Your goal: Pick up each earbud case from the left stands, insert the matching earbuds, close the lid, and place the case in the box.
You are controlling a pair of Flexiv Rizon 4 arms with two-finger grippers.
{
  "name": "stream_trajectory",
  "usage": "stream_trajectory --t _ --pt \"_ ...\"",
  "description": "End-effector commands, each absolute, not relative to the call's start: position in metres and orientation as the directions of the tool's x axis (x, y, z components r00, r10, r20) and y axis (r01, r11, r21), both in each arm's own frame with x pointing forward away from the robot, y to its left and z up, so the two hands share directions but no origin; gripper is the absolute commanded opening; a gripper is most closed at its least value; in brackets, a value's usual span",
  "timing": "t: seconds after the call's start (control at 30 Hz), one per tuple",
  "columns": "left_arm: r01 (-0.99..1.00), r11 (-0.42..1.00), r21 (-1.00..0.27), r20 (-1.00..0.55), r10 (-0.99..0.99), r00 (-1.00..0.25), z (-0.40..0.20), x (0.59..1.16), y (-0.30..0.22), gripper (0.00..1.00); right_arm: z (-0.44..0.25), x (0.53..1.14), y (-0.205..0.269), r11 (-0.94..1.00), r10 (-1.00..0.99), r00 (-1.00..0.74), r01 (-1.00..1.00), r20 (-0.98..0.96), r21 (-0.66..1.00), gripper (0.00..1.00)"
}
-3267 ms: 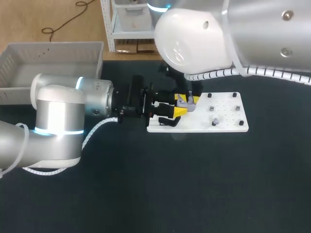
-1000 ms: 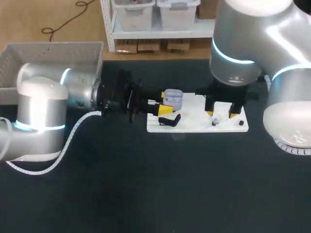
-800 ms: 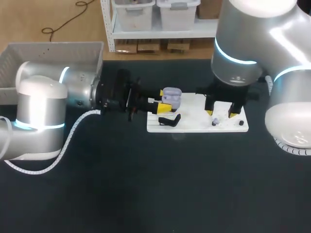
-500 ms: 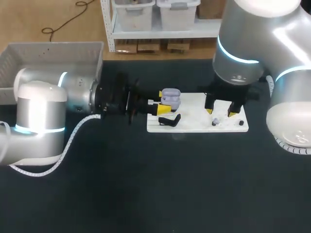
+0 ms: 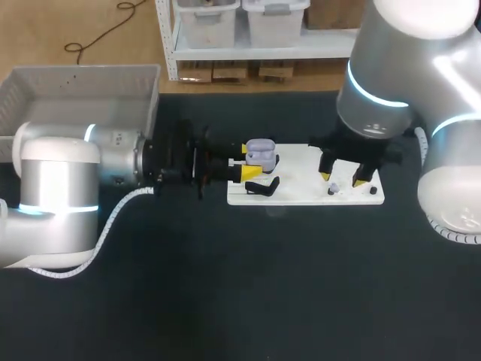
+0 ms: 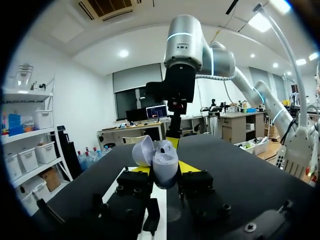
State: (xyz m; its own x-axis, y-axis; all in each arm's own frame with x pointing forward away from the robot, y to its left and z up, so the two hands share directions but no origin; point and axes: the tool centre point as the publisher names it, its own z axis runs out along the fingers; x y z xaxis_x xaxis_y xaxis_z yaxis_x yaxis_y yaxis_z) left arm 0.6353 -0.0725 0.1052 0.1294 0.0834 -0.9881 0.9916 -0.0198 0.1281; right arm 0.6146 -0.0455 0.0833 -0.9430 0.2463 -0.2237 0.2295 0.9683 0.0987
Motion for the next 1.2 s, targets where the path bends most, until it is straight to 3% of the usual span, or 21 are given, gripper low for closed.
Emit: stream_trajectory --t 0.03,0.53,1.2 --pt "0.991 -0.007 0.132 -0.988 0.084 0.132 0.105 0.633 -0.073 0.00 0.071 0.619 -0.048 0.964 0.263 -0.935 0.245 -0.236 0.104 0.49" --pt "0.991 -0.007 0.132 -0.988 0.084 0.132 0.105 0.633 -0.073 0.00 0.039 0.638 -0.045 0.959 0.284 -0.932 0.274 -0.223 0.078 0.49" --pt "0.991 -0.007 0.132 -0.988 0.084 0.132 0.105 0.633 -0.073 0.00 0.024 0.646 -0.051 0.942 0.333 -0.916 0.316 -0.224 0.111 0.39"
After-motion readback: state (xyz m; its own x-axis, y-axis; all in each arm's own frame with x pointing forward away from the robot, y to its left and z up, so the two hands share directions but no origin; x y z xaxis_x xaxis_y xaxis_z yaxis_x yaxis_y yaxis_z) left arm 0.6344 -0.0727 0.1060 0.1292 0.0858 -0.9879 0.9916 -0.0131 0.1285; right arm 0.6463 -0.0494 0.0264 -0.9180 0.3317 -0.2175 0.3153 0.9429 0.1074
